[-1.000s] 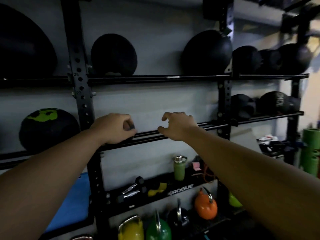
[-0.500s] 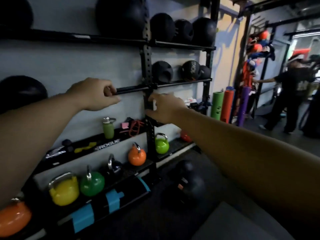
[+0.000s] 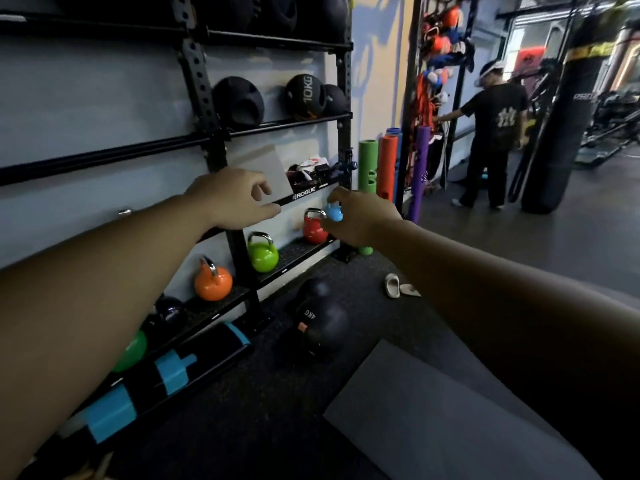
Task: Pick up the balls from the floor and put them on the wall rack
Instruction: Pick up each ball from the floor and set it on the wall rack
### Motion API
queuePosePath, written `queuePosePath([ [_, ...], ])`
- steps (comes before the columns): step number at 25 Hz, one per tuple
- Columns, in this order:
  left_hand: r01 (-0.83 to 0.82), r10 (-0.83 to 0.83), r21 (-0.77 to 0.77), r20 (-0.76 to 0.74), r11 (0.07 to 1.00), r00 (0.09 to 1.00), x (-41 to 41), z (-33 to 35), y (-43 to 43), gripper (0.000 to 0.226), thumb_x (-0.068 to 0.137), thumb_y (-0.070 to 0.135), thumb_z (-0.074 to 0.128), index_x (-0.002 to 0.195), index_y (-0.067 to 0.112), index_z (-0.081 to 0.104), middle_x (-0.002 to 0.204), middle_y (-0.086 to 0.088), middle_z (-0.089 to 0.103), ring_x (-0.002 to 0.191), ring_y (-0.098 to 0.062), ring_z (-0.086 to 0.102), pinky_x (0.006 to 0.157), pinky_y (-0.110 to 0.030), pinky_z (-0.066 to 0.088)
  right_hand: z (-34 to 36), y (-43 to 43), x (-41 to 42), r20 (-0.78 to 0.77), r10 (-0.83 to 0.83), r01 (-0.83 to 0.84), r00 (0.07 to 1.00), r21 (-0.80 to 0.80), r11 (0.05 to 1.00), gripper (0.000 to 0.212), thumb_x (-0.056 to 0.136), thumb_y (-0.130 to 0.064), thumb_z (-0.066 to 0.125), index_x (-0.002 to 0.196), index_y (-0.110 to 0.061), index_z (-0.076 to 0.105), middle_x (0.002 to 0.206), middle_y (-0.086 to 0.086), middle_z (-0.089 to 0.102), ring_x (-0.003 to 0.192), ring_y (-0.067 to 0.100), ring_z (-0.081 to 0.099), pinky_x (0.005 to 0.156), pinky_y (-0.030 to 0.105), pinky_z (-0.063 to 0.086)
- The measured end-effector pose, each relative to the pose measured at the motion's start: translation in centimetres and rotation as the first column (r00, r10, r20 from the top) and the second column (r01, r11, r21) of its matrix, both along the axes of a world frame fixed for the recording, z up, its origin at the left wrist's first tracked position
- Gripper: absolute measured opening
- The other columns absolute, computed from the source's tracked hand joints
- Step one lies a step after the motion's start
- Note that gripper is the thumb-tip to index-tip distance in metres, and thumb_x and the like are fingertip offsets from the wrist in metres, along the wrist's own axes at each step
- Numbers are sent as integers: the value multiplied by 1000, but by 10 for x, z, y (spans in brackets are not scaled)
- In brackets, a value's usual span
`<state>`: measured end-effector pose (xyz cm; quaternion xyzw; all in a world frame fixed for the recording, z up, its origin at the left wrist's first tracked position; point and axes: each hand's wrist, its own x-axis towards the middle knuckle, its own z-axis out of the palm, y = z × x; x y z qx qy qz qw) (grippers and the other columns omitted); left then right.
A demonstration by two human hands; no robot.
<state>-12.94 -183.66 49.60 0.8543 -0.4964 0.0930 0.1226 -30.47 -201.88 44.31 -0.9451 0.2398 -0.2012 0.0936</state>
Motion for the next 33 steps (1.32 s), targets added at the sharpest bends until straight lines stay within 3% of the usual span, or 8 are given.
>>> queuePosePath([
  [5, 36, -35, 35, -25, 999, 999, 9, -26, -44, 50, 90, 64, 72, 126, 29, 69, 123, 9, 73, 112, -21, 66, 85, -33, 45, -29, -32, 9, -47, -17, 16, 999, -14, 1000, 56, 91, -55, 61, 140, -30, 51, 112, 6, 67, 108, 34, 65, 81, 40, 49],
  [11, 36, -28, 98, -82, 995, 996, 84, -76, -106, 50, 87, 69, 69, 125, 36, 67, 123, 15, 70, 108, -19, 63, 96, -39, 52, -74, -82, 83, -137, 4, -5, 991, -12, 1000, 56, 93, -55, 60, 142, -32, 47, 127, 7, 65, 118, 32, 59, 98, 49, 49],
  [15, 46, -31, 133, -111, 990, 993, 170, -109, -159, 50, 82, 72, 67, 119, 39, 68, 120, 17, 71, 115, -18, 67, 97, -39, 54, -102, -132, 164, -172, -27, 28, 985, 1, 1000, 60, 93, -56, 59, 145, -31, 46, 128, 8, 64, 121, 32, 57, 101, 50, 46],
  [18, 41, -12, 170, -168, 985, 986, 236, -133, -191, 56, 75, 79, 59, 117, 43, 67, 115, 21, 68, 107, -13, 64, 91, -34, 51, -123, -170, 222, -221, -48, 53, 974, 15, 998, 60, 92, -56, 60, 145, -30, 45, 128, 8, 63, 121, 34, 56, 100, 50, 42],
  [23, 16, 34, 232, -210, 972, 977, 316, -171, -235, 65, 70, 81, 55, 121, 42, 66, 123, 17, 71, 113, -17, 67, 92, -36, 53, -160, -226, 289, -269, -76, 94, 960, 54, 994, 62, 91, -56, 58, 146, -31, 44, 136, 9, 59, 125, 35, 52, 98, 50, 40],
  [26, 3, 64, 257, -250, 966, 966, 346, -189, -266, 60, 74, 79, 60, 120, 42, 64, 125, 17, 71, 117, -18, 68, 97, -39, 55, -180, -263, 323, -308, -83, 111, 948, 73, 991, 68, 90, -54, 58, 152, -31, 39, 142, 10, 55, 129, 36, 48, 103, 51, 37],
  [30, 2, 74, 283, -256, 959, 964, 383, -224, -324, 54, 81, 75, 64, 122, 40, 65, 126, 16, 70, 118, -19, 68, 91, -35, 52, -212, -321, 377, -319, -38, 69, 947, 86, 994, 67, 90, -59, 57, 149, -29, 43, 138, 11, 56, 129, 36, 49, 102, 51, 38],
  [33, -35, 120, 307, -263, 951, 957, 417, -261, -376, 55, 84, 72, 67, 125, 35, 66, 128, 8, 71, 117, -23, 68, 95, -39, 55, -246, -380, 424, -332, 22, 19, 943, 119, 993, 66, 89, -59, 57, 146, -29, 45, 140, 11, 56, 129, 38, 48, 102, 52, 37],
])
